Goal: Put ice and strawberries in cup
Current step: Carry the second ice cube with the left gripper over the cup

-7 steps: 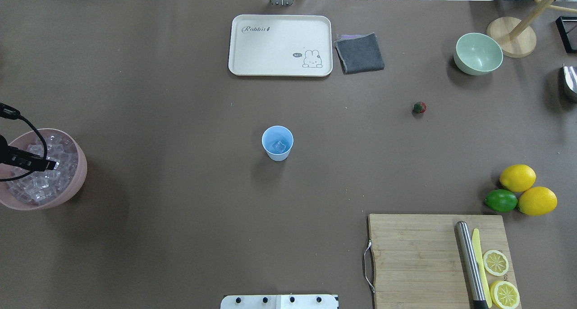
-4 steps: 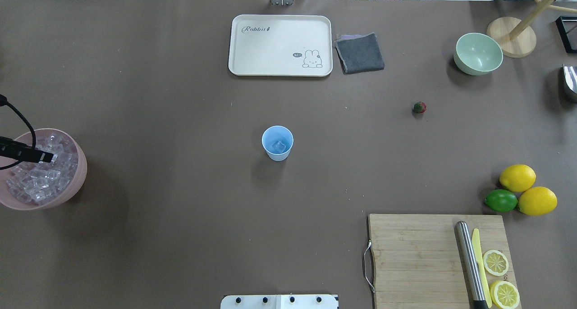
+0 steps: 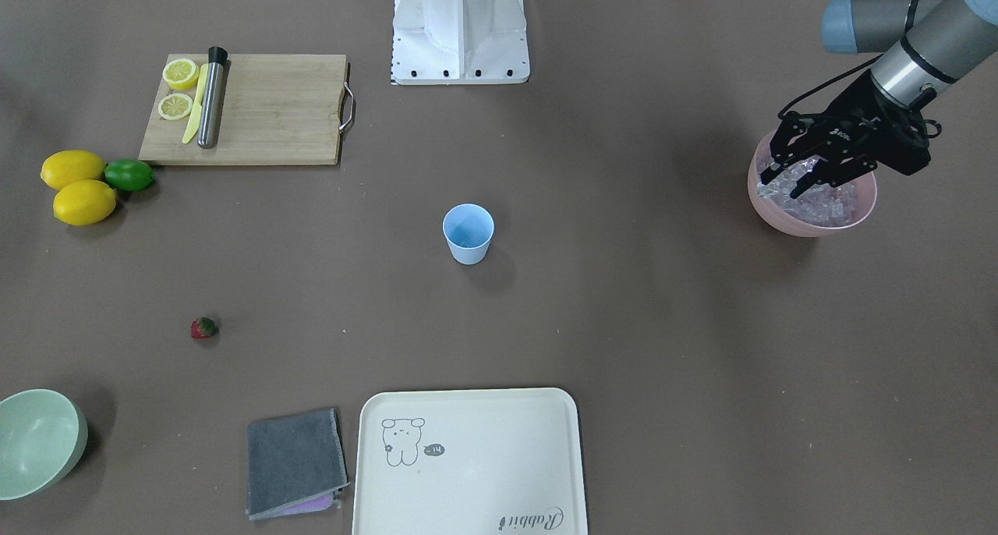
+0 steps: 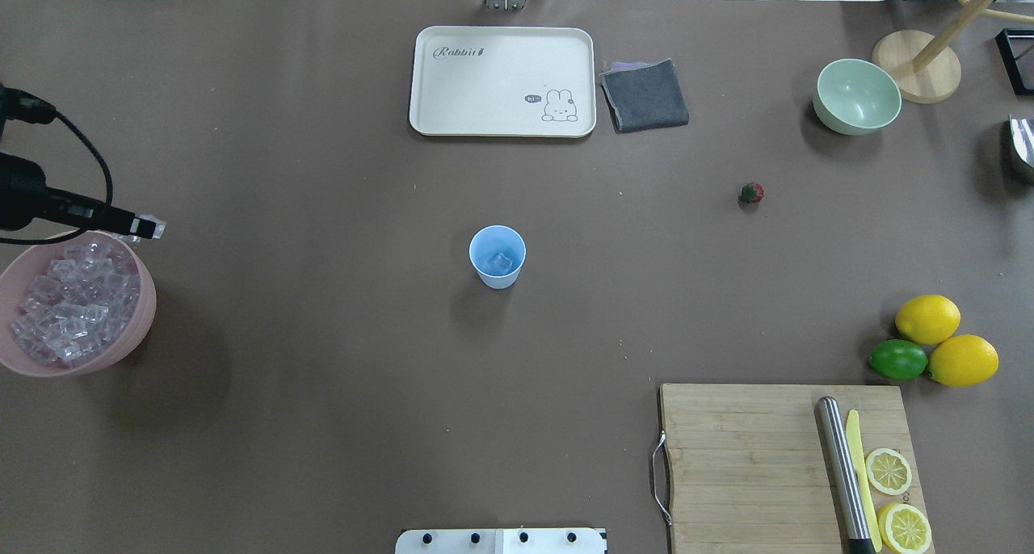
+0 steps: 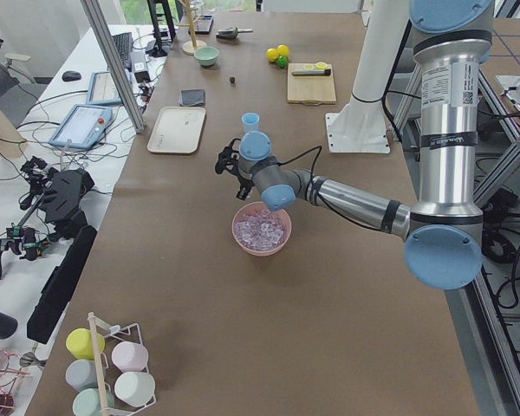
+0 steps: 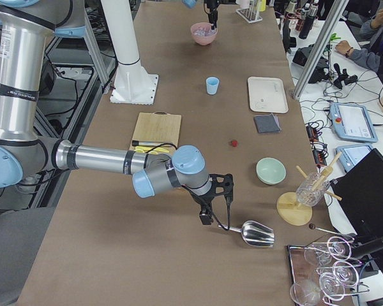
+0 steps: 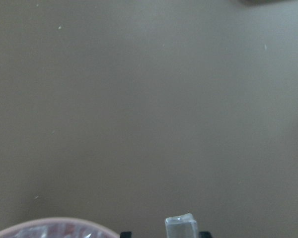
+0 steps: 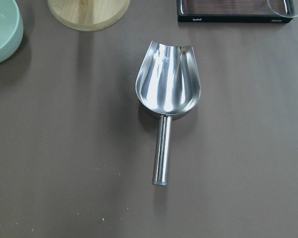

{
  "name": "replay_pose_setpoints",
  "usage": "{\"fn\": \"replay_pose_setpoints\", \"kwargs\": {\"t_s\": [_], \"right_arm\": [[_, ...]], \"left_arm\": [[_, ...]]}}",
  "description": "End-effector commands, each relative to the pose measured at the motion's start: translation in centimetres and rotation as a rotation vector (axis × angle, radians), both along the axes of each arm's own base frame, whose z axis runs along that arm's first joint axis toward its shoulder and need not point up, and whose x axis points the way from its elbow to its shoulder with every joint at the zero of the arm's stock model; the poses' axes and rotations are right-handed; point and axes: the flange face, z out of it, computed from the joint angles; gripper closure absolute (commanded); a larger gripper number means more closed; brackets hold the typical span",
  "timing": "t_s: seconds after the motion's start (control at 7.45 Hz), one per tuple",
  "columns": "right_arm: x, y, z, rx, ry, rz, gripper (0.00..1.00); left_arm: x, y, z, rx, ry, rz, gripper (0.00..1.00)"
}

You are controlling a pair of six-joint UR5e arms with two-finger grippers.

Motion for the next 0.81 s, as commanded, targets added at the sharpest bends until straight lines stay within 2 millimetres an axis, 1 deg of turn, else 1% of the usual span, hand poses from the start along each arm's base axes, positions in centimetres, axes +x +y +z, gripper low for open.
{"fn": "replay_pose_setpoints", "kwargs": {"t_s": [0.0, 0.27, 0.4, 0.54, 0.67], "right_arm": [[0.0, 0.1, 0.1, -0.001, 0.000, 0.000, 0.00], [0.0, 0.1, 0.1, -0.001, -0.001, 0.001, 0.00], [0.0, 0.1, 0.1, -0.002, -0.001, 0.001, 0.00], [0.1, 0.2, 0.1, -0.003, -0.001, 0.003, 0.00], [0.0, 0.1, 0.1, -0.003, -0.001, 0.002, 0.00]], "left_arm": [[3.8, -1.7, -6.5, -0.088, 0.105, -0.034, 1.00], [7.5, -1.8, -11.7, -0.133, 0.172, -0.061, 1.00], [11.3, -1.2, -13.7, -0.153, 0.190, -0.079, 1.00], [16.2, -0.7, -16.2, -0.153, 0.205, -0.119, 1.00], [20.3, -0.2, -18.1, -0.153, 0.218, -0.153, 1.00]]}}
